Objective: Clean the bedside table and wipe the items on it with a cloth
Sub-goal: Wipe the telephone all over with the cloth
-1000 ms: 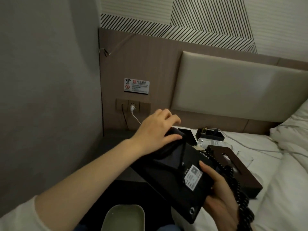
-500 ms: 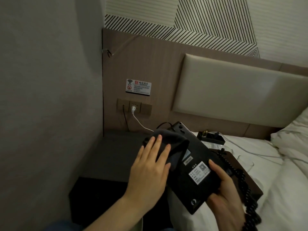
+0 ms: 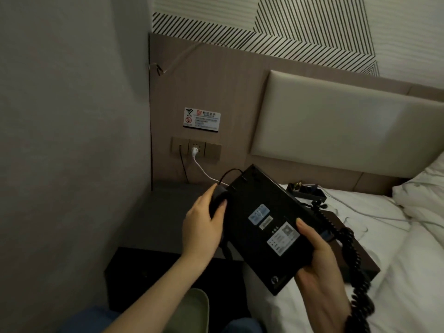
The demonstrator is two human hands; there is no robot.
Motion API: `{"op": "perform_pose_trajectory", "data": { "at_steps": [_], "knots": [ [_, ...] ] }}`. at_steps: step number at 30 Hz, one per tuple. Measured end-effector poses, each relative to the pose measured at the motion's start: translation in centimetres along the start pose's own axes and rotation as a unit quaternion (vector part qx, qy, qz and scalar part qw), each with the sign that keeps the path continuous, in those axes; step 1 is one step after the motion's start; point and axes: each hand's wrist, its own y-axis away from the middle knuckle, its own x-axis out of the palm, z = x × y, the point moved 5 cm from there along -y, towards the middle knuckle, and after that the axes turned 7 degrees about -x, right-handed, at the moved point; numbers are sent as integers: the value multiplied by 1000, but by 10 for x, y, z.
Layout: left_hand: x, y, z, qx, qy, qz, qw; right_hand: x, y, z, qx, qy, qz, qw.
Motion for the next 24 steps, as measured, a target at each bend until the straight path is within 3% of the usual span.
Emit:
{"op": "perform_pose_trajectory", "data": {
  "at_steps": [4, 8, 12, 14, 19, 24],
  "knots": [
    [16, 9, 6, -114, 205, 14, 972, 10, -2, 0, -30, -23, -7, 999],
    [26, 17, -4, -215, 313, -3, 925, 22, -4, 1, -56, -47, -22, 997],
    [48, 35, -8, -369, 507, 114, 771, 34, -4, 5, -64, -79, -18, 995],
    [53, 39, -16, -371, 545, 153, 736, 37, -1, 6, -74, -74, -12, 994],
    [43, 36, -24, -326, 588, 188, 716, 39, 4, 7, -82, -62, -1, 995],
    [40, 36, -23, -298, 548, 184, 760, 40, 8, 7, -95, -14, 27, 995]
  ]
}}
